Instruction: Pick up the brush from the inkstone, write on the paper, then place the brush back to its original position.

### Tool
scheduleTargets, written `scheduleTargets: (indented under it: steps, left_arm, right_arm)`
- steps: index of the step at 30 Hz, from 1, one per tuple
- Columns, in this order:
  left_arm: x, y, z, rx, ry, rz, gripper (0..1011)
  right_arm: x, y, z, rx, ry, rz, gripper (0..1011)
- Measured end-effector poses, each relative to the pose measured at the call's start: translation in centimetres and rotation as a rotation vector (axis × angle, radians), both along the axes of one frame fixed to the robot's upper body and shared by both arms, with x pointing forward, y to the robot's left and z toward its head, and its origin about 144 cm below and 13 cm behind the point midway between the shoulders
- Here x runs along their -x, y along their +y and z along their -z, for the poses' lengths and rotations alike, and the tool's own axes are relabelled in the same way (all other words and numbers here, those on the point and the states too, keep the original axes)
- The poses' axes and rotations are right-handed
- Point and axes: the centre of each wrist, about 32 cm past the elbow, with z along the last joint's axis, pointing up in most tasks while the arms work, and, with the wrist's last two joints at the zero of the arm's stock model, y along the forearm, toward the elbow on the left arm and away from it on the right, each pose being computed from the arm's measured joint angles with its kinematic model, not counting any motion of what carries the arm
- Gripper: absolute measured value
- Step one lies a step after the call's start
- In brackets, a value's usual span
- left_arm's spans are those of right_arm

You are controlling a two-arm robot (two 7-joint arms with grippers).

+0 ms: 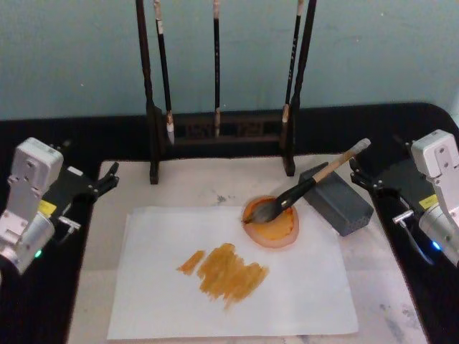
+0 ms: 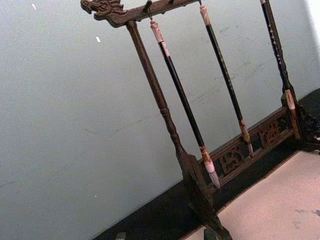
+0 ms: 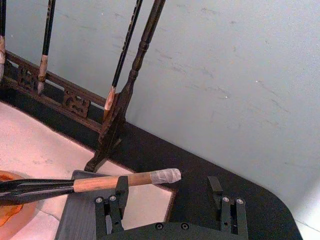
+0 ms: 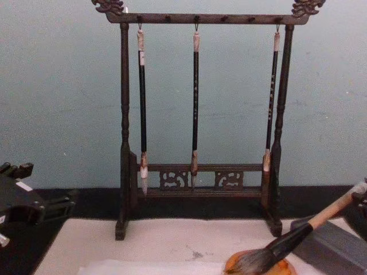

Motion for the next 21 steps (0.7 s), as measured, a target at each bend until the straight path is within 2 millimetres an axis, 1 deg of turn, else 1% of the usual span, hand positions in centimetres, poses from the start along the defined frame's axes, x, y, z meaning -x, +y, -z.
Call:
scheduleTargets:
  steps: [21]
  left_arm:
    - [0.00,0.00,0.00,0.000,0.000,0.000,1010]
  right_arm:
    - [0.00,0.00,0.00,0.000,0.000,0.000,1000]
